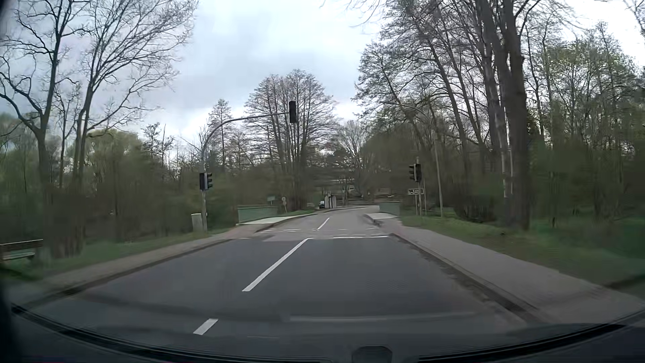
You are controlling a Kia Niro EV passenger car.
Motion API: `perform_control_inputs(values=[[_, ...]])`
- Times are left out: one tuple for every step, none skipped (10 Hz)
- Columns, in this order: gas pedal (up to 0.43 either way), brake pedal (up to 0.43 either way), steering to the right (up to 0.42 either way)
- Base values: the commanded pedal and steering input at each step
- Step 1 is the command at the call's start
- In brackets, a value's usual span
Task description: Follow the waypoints while adhering to traffic rules and regulations
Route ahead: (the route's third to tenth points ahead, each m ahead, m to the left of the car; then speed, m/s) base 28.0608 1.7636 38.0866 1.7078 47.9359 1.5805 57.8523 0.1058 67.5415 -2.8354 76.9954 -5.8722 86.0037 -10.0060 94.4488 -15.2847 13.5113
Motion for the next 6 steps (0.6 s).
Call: perform_control_inputs(values=[[0.138, 0.000, -0.010], [0.138, 0.000, -0.010], [0.138, 0.000, -0.010], [0.138, 0.006, -0.006], [0.138, 0.000, -0.003], [0.138, 0.000, -0.002]])
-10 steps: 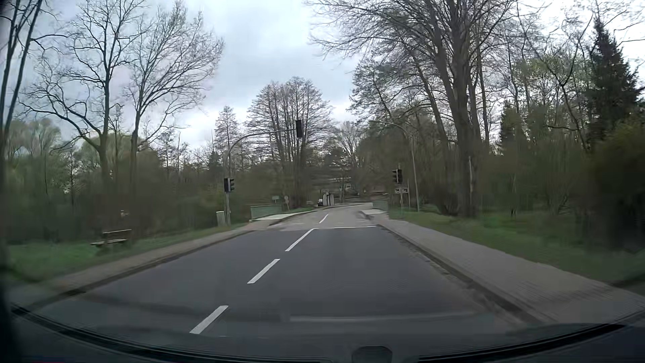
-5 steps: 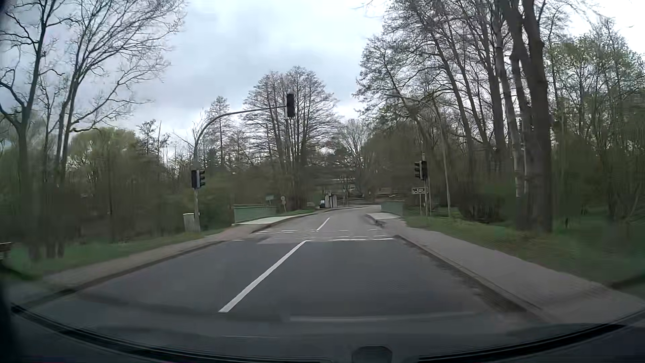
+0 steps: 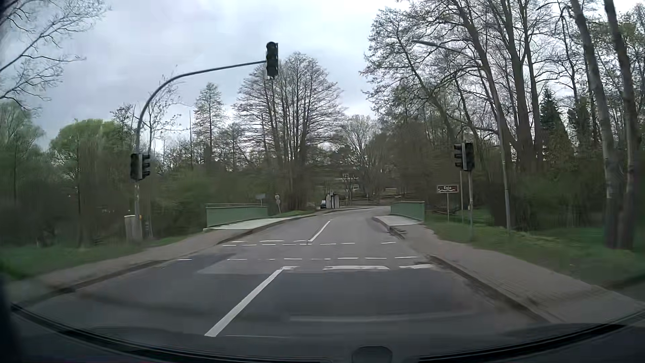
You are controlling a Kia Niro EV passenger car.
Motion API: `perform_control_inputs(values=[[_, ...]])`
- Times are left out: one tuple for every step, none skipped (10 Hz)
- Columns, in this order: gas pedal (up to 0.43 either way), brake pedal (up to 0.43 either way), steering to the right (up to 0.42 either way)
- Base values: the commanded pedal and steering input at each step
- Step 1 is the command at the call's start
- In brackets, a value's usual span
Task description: Follow the waypoints while adhering to traffic rules and regulations
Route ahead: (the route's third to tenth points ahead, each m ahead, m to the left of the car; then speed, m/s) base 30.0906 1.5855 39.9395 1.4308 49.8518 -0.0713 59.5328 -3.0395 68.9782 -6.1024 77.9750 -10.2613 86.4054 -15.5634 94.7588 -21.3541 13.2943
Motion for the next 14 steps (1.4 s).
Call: perform_control_inputs(values=[[0.138, 0.000, -0.001], [0.138, 0.006, -0.001], [0.138, 0.000, 0.000], [0.138, 0.000, 0.001], [0.138, 0.000, 0.001], [0.138, 0.000, 0.001], [0.138, 0.000, 0.001], [0.138, 0.000, 0.001], [0.138, 0.000, 0.001], [0.138, 0.000, 0.001], [0.138, 0.006, 0.001], [0.138, 0.000, 0.001], [0.138, 0.000, 0.002], [0.150, 0.000, 0.001]])
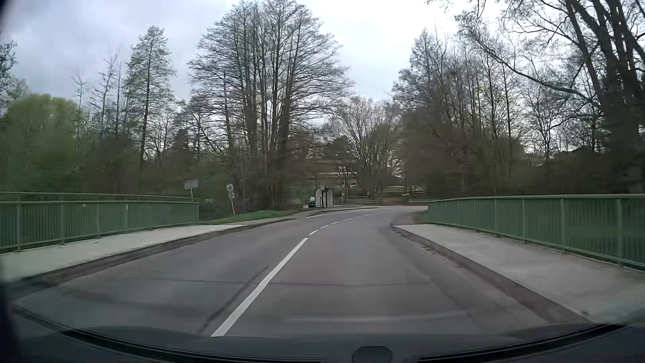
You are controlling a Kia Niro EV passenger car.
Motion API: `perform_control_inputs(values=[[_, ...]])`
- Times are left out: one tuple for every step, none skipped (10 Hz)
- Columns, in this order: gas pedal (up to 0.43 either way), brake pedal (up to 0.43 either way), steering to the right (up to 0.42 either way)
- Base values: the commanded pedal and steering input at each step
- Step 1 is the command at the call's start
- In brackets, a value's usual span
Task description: Follow the waypoints while adhering to traffic rules and regulations
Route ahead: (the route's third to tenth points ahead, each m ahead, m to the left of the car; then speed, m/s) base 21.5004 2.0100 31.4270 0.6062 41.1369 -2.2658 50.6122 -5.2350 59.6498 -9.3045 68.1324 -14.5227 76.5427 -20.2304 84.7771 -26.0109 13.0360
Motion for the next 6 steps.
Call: perform_control_inputs(values=[[0.150, 0.000, 0.002], [0.150, 0.000, 0.002], [0.157, 0.000, 0.004], [0.157, 0.000, 0.008], [0.177, 0.000, 0.012], [0.177, 0.000, 0.016]])
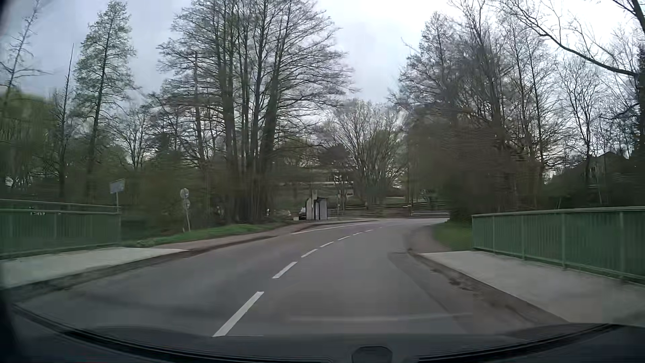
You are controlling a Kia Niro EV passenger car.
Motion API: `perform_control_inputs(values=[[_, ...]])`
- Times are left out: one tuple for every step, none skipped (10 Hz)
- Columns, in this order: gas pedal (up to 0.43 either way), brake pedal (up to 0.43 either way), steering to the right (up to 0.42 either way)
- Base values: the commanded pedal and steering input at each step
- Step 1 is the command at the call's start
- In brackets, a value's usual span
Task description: Follow the waypoints while adhering to traffic rules and regulations
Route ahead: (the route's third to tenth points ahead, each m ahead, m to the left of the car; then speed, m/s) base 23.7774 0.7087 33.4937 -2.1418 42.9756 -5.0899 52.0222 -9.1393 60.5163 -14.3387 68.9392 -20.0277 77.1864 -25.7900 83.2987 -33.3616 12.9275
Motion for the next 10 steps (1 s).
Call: perform_control_inputs(values=[[0.177, 0.000, 0.016], [0.177, 0.000, 0.018], [0.177, 0.000, 0.019], [0.177, 0.000, 0.021], [0.177, 0.000, 0.028], [0.169, 0.000, 0.034], [0.157, 0.000, 0.037], [0.150, 0.000, 0.039], [0.150, 0.000, 0.039], [0.150, 0.000, 0.039]])
